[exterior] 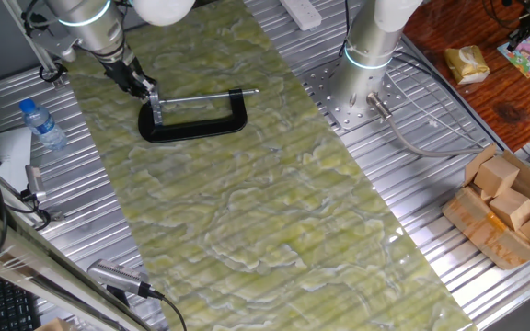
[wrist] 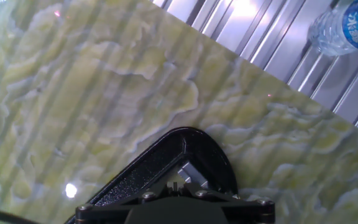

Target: Push down the lever

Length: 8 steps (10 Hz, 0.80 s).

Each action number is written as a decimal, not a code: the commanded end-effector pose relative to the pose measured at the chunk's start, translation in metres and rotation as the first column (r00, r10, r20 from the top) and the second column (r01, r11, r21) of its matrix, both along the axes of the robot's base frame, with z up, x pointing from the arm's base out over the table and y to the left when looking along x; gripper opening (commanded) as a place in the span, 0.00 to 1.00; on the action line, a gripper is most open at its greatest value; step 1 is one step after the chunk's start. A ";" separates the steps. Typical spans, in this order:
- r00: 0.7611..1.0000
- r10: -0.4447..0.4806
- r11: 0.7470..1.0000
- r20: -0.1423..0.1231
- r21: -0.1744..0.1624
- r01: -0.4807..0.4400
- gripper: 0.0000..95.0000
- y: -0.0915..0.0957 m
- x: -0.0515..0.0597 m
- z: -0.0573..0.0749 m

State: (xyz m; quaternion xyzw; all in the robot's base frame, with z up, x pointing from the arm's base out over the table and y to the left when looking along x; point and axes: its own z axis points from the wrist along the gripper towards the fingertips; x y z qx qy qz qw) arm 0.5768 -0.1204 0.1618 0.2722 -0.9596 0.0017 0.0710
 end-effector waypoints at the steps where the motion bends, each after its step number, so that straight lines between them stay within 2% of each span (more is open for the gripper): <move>1: 0.999 -0.037 0.997 -0.005 -0.064 0.036 0.00 -0.001 0.000 0.000; 3: 0.994 -0.110 0.990 0.001 -0.085 0.110 0.00 -0.001 0.000 0.000; 5: 0.992 -0.125 0.981 0.023 -0.150 0.127 0.00 -0.001 0.000 0.000; 7: 0.984 -0.170 0.975 0.051 -0.139 0.176 0.00 -0.001 0.000 0.000; 8: 0.980 -0.189 0.972 0.056 -0.133 0.195 0.00 -0.001 0.000 0.000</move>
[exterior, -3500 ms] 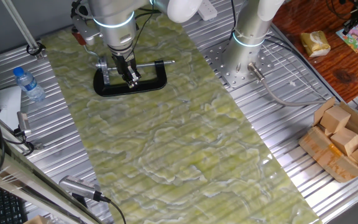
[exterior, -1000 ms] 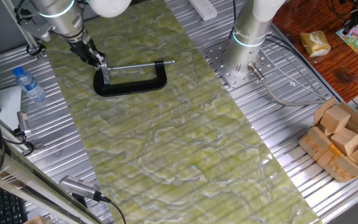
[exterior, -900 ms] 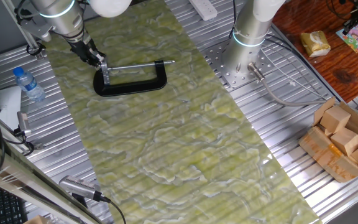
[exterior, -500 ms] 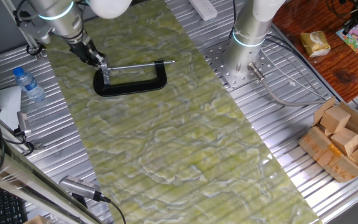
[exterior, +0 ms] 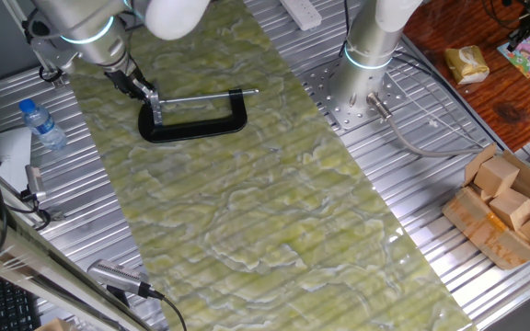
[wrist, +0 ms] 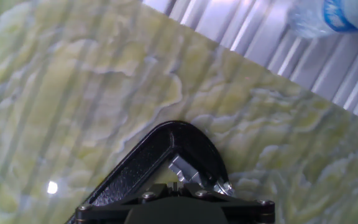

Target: Push down the lever

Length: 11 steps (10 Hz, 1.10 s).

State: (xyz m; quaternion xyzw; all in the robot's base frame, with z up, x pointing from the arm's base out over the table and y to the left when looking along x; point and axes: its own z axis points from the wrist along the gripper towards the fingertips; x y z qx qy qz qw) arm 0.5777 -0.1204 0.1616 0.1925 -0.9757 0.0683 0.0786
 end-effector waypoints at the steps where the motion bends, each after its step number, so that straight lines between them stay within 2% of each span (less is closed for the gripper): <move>1: 0.999 -0.045 0.999 0.019 0.004 0.045 0.00 -0.001 -0.001 0.000; 2: 0.999 -0.034 0.999 0.006 0.004 0.034 0.00 -0.001 -0.001 0.000; 3: 1.000 -0.024 1.000 0.004 0.004 0.024 0.00 -0.001 -0.001 0.000; 4: 1.000 0.025 1.000 0.002 0.000 -0.025 0.00 -0.001 -0.001 0.000; 5: 1.000 0.025 1.000 0.002 0.000 -0.025 0.00 -0.001 -0.001 0.000; 6: 0.993 0.116 0.993 -0.018 -0.001 -0.116 0.00 -0.014 0.002 0.002; 7: 0.986 0.166 0.986 -0.035 0.003 -0.166 0.00 -0.033 0.006 0.005; 10: 0.977 0.207 0.978 -0.043 0.012 -0.207 0.00 -0.054 0.009 0.007; 11: 0.969 0.242 0.970 -0.049 0.012 -0.241 0.00 -0.071 0.010 0.009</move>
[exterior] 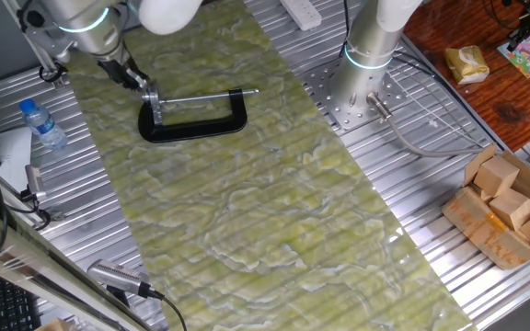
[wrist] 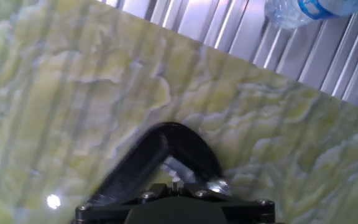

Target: Push down the lever

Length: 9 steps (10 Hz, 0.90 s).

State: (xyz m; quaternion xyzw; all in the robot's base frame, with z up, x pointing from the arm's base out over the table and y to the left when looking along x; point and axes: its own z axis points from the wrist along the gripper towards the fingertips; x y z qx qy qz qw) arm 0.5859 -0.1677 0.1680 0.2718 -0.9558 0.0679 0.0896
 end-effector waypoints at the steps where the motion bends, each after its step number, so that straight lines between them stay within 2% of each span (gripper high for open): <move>1: 0.994 0.103 0.995 -0.018 0.010 -0.103 0.00 -0.033 0.002 0.003; 6: 0.988 0.149 0.989 -0.034 0.015 -0.148 0.00 -0.055 -0.002 0.006; 8: 0.998 0.034 0.999 -0.059 0.005 -0.033 0.00 -0.058 -0.001 0.004; 9: 0.998 0.004 1.000 -0.066 0.001 -0.004 0.00 -0.058 -0.001 0.004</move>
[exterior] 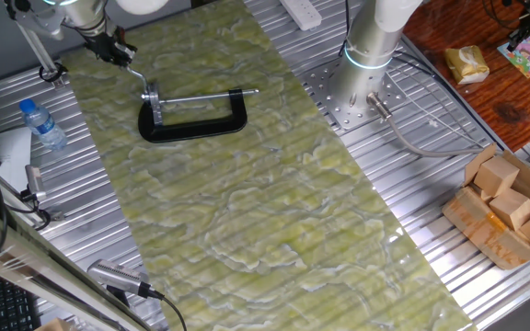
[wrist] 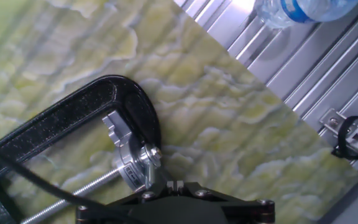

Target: Push down the lever

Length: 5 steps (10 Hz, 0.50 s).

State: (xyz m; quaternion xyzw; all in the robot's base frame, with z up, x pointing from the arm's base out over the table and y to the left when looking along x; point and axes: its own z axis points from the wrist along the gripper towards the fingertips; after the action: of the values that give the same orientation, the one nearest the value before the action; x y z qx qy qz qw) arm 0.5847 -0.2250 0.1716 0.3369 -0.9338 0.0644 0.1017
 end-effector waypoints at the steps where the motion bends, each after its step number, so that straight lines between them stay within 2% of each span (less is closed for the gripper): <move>1: 0.987 -0.157 0.988 -0.035 -0.018 0.156 0.00 -0.002 0.000 0.000; 5: 0.969 -0.244 0.970 -0.036 -0.019 0.243 0.00 -0.004 -0.004 -0.002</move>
State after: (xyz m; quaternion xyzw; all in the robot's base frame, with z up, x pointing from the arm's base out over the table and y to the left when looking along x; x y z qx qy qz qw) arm 0.5836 -0.2289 0.1703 0.2355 -0.9621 0.0532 0.1272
